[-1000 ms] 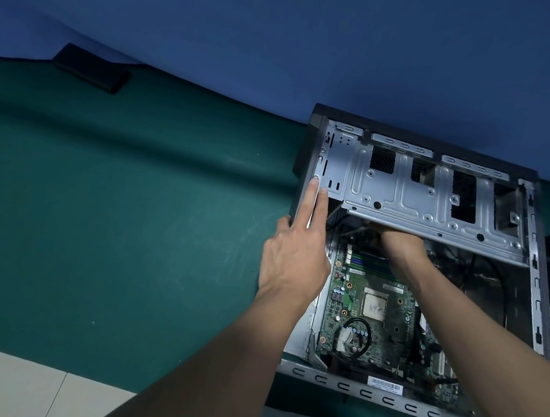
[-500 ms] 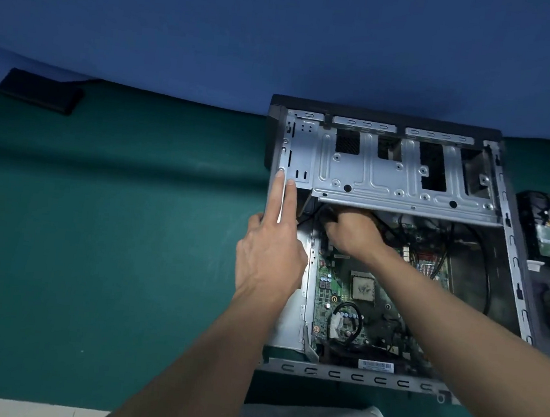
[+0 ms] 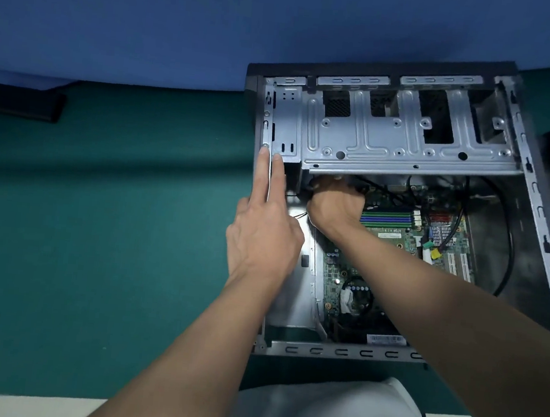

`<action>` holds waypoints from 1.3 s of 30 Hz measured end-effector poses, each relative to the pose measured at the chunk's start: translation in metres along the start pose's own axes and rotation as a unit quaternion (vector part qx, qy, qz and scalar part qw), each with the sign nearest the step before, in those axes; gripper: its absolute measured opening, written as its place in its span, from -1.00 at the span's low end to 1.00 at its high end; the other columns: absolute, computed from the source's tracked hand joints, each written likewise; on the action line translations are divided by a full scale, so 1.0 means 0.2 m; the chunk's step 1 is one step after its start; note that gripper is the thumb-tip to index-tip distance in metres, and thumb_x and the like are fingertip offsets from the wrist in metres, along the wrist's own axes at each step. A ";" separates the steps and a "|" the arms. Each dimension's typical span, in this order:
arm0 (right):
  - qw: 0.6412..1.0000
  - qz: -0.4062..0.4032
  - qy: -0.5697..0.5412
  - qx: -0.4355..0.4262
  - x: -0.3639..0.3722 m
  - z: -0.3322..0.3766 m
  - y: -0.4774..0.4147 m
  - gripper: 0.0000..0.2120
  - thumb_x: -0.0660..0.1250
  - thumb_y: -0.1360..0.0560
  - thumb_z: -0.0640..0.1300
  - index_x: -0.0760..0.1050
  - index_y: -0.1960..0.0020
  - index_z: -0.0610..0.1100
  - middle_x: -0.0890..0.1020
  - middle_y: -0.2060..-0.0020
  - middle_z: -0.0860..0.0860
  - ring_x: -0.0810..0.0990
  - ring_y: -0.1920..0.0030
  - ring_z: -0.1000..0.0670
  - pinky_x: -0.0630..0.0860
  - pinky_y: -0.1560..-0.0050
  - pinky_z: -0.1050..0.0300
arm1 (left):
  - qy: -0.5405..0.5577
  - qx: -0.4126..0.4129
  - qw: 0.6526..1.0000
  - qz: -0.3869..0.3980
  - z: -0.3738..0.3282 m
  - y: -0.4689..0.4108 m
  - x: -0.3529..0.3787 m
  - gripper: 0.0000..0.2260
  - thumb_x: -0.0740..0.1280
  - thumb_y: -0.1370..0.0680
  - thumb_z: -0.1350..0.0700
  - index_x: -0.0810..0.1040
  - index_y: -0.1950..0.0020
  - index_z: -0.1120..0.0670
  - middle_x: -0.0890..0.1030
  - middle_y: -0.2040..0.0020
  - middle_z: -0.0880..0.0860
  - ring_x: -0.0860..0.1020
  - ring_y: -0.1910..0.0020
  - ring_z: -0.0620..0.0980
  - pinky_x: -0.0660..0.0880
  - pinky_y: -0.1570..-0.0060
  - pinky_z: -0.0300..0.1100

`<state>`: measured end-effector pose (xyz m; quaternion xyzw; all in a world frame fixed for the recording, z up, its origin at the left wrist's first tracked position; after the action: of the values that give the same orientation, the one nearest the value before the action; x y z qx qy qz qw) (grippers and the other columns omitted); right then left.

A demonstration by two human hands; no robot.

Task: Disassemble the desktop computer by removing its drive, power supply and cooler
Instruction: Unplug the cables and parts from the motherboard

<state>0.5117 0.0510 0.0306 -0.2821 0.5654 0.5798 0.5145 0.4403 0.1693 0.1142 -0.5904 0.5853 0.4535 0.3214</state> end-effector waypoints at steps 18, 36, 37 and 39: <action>0.973 -0.037 0.124 -0.190 0.06 -0.02 0.08 -0.83 0.20 -0.47 -0.21 0.54 0.21 -0.06 0.40 0.52 0.04 0.47 0.42 -0.05 0.19 0.35 0.18 | -0.009 -0.005 1.000 0.007 -0.01 0.00 0.00 -0.21 0.32 -0.52 0.13 -0.11 -0.59 -0.06 -0.30 -0.55 -0.24 0.48 0.01 0.09 0.44 0.19 -0.04; 0.986 -0.021 0.108 -0.123 0.04 -0.01 0.06 -0.76 0.16 -0.49 -0.24 0.52 0.28 -0.11 0.42 0.49 0.02 0.48 0.38 -0.03 0.15 0.37 0.20 | -0.011 -0.014 1.000 0.019 0.00 -0.01 0.00 -0.22 0.30 -0.54 0.12 -0.16 -0.58 -0.07 -0.36 -0.53 -0.24 0.45 0.03 0.06 0.36 0.25 -0.09; 0.987 -0.026 0.104 -0.123 0.04 0.00 0.05 -0.74 0.14 -0.52 -0.23 0.56 0.23 -0.12 0.50 0.42 0.02 0.54 0.33 -0.02 0.12 0.39 0.22 | -0.011 -0.014 1.000 0.019 -0.01 -0.01 0.00 -0.21 0.30 -0.54 0.12 -0.16 -0.58 -0.07 -0.36 -0.53 -0.24 0.44 0.03 0.06 0.36 0.25 -0.09; 0.986 -0.036 0.104 -0.127 0.04 0.01 0.05 -0.73 0.13 -0.54 -0.22 0.58 0.18 -0.12 0.60 0.32 0.00 0.52 0.34 -0.01 0.08 0.41 0.25 | -0.010 -0.014 1.000 0.018 -0.01 -0.01 0.00 -0.21 0.30 -0.54 0.12 -0.17 -0.59 -0.07 -0.36 -0.53 -0.24 0.44 0.02 0.06 0.36 0.24 -0.09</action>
<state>0.5011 0.0560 0.0273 -0.4238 0.5271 0.5954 0.4337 0.4419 0.1680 0.1141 -0.5795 0.5864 0.4733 0.3104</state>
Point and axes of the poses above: each hand's wrist, its own y-axis away from the middle knuckle, its own x-axis out of the palm, z = x × y, the point moved 4 cm from there along -y, towards the middle knuckle
